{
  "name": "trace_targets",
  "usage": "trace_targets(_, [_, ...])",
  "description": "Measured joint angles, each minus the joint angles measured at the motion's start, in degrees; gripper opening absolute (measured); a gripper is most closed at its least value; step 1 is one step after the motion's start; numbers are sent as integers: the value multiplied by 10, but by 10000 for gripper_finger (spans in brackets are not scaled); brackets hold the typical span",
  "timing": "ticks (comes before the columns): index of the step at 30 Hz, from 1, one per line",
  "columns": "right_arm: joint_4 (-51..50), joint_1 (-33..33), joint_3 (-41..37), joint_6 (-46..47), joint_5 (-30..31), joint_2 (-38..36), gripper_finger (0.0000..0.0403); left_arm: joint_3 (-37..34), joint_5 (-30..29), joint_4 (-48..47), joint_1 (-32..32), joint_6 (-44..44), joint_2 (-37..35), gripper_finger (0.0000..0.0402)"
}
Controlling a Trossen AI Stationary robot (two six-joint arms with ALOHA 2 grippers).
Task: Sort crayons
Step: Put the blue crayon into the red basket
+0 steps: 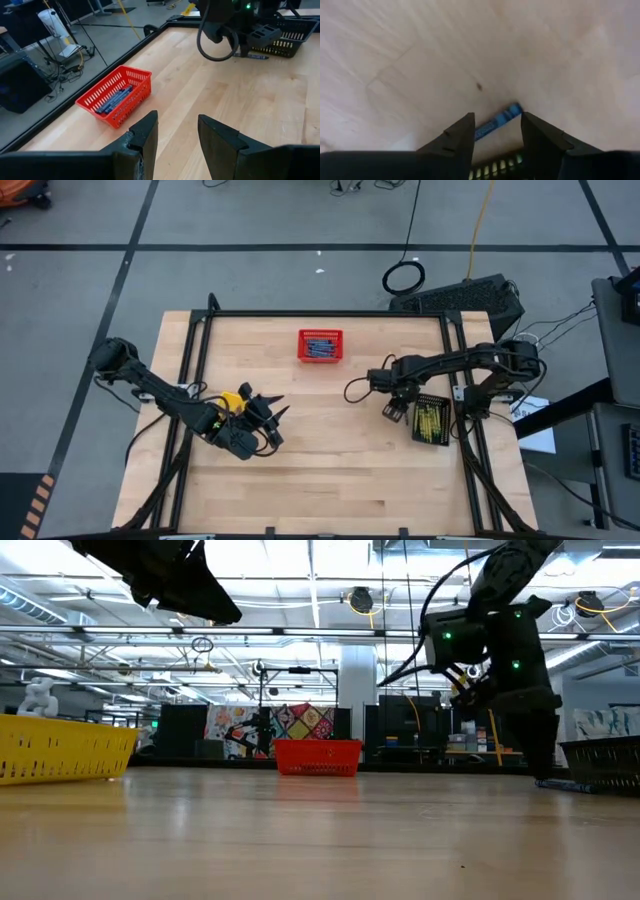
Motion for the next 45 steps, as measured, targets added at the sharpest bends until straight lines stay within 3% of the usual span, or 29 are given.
trace_targets(8, [47, -12, -52, -15, -65, -3, 138, 0, 2, 0, 0, 0, 0, 144])
trace_targets(13, [59, -12, -54, -34, -64, -2, 107, 0, 2, 0, 0, 0, 0, 144])
trace_targets(19, [73, 1, -52, -66, -36, -6, 15, 0, 2, 2, 0, 0, 0, 144])
trace_targets(28, [137, 16, 26, -123, -12, -15, 3, 0, 3, 13, 0, 0, 0, 144])
trace_targets(34, [275, 12, 76, -235, -9, -16, 2, 0, 10, 15, -4, 0, 0, 144])
trace_targets(40, [602, -11, 89, -407, -9, -10, 2, 0, 10, 15, -4, 0, 0, 144])
trace_targets(45, [776, -68, 88, -470, -10, 35, 2, 0, 10, 14, -4, 0, 0, 144])
